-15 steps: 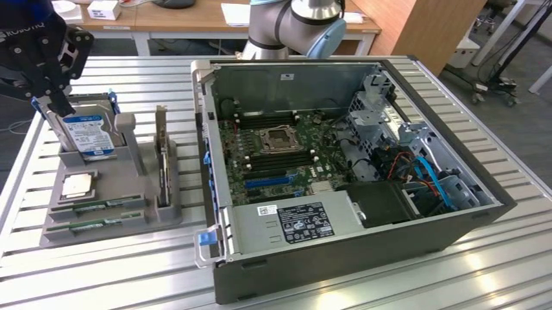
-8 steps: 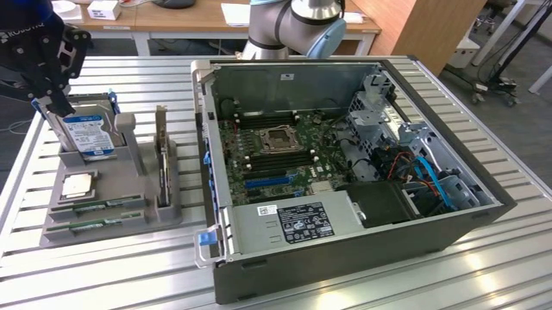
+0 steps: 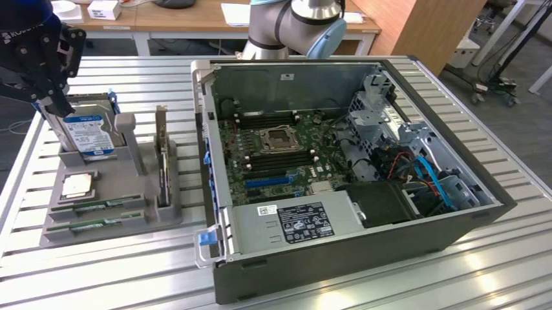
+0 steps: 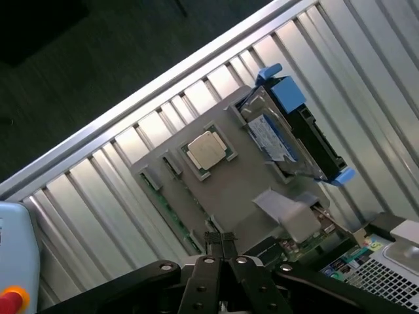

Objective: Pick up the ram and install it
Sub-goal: 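Pick up the ram and move it above insertion slot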

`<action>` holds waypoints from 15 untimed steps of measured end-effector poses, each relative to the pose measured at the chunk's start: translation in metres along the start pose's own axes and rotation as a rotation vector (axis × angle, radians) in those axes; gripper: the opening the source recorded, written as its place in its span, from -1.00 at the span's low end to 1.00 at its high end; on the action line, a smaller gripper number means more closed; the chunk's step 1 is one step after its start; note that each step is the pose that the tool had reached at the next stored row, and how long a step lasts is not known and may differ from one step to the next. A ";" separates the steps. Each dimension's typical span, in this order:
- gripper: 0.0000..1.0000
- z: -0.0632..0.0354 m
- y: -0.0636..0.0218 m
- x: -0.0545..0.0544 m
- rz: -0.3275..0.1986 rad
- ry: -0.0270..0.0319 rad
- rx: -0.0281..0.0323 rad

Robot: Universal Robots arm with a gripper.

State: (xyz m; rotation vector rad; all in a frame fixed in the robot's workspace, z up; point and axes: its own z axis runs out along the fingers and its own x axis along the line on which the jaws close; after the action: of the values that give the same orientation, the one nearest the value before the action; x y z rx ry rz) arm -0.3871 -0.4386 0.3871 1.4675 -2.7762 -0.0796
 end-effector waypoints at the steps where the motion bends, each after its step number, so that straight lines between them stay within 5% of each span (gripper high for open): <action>1: -0.80 0.0001 0.0000 0.000 -0.016 0.0007 -0.0004; 15: -0.80 0.0009 -0.0001 0.000 -0.232 0.0105 -0.0054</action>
State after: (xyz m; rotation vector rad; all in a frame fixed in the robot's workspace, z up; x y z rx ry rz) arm -0.3871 -0.4386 0.3862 1.7762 -2.5824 -0.0789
